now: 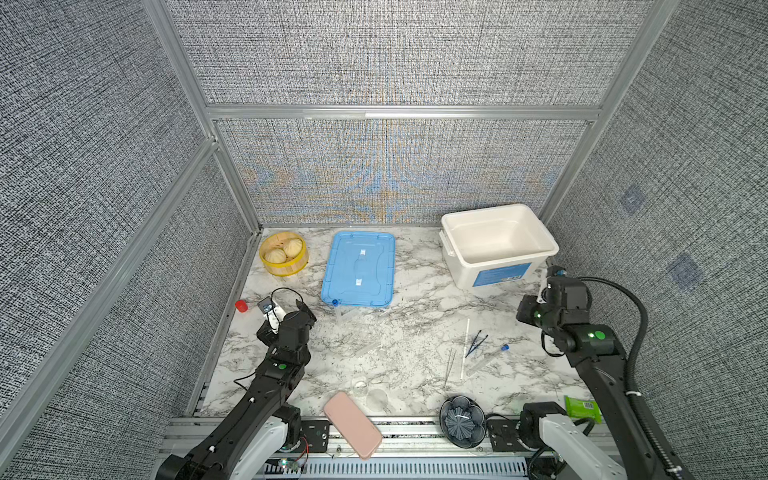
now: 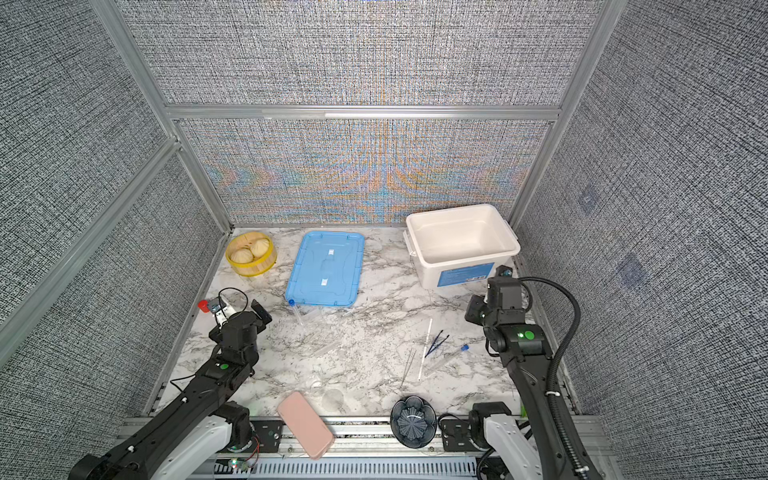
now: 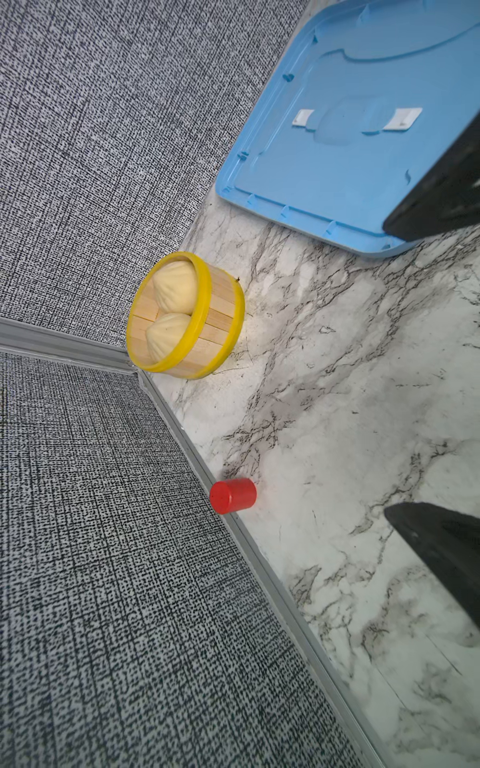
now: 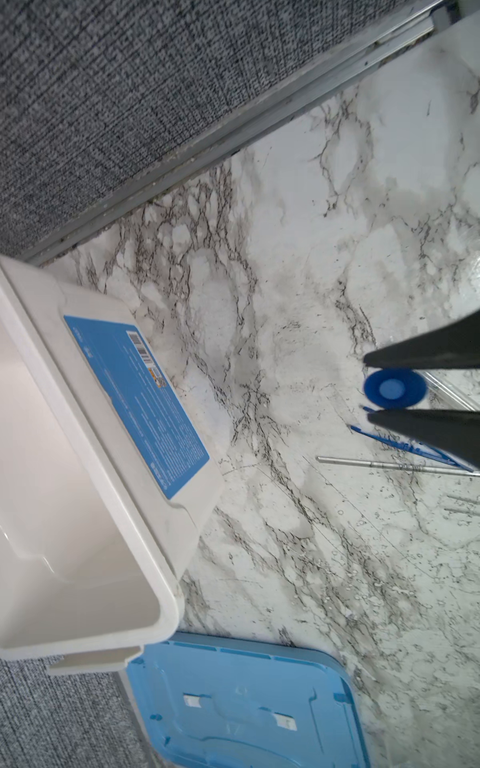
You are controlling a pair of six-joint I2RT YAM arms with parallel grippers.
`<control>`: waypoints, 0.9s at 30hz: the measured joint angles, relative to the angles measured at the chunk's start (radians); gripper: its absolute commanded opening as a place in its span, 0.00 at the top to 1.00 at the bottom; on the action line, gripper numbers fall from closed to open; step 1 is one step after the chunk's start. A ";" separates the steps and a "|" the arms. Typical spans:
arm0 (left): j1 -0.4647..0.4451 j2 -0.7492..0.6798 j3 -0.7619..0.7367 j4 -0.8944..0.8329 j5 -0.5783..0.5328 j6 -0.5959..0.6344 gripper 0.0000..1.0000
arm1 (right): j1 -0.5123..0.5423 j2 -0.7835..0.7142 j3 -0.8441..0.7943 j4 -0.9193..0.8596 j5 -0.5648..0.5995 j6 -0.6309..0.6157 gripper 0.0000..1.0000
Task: Organize the chemistry lab equipment
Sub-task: 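Lift the test tube with the right gripper and carry it toward the blue lid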
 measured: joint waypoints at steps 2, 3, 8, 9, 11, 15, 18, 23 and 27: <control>0.000 -0.004 0.000 0.000 0.000 0.003 0.01 | 0.051 0.023 0.007 0.008 -0.003 -0.029 0.88; 0.000 -0.007 0.000 0.000 0.000 0.003 0.01 | 0.070 0.031 0.011 0.010 -0.008 -0.040 0.88; 0.000 -0.011 -0.012 0.018 -0.001 0.014 0.01 | 0.186 0.063 0.038 0.045 -0.010 -0.095 0.88; 0.000 -0.007 -0.014 0.025 -0.001 0.018 0.01 | 0.208 0.068 0.041 0.053 -0.013 -0.106 0.88; 0.000 0.005 -0.015 0.035 -0.001 0.023 0.01 | 0.257 0.078 0.045 0.074 -0.020 -0.122 0.88; 0.000 0.026 -0.008 0.045 -0.001 0.026 0.01 | 0.348 0.090 0.042 0.124 -0.025 -0.143 0.87; 0.000 0.048 -0.001 0.045 0.000 0.029 0.01 | 0.411 0.103 0.037 0.169 -0.024 -0.154 0.87; 0.000 0.076 0.013 0.045 0.000 0.030 0.01 | 0.525 0.148 0.045 0.245 -0.023 -0.157 0.86; 0.000 0.081 0.013 0.045 -0.001 0.033 0.01 | 0.607 0.204 0.068 0.327 -0.023 -0.166 0.87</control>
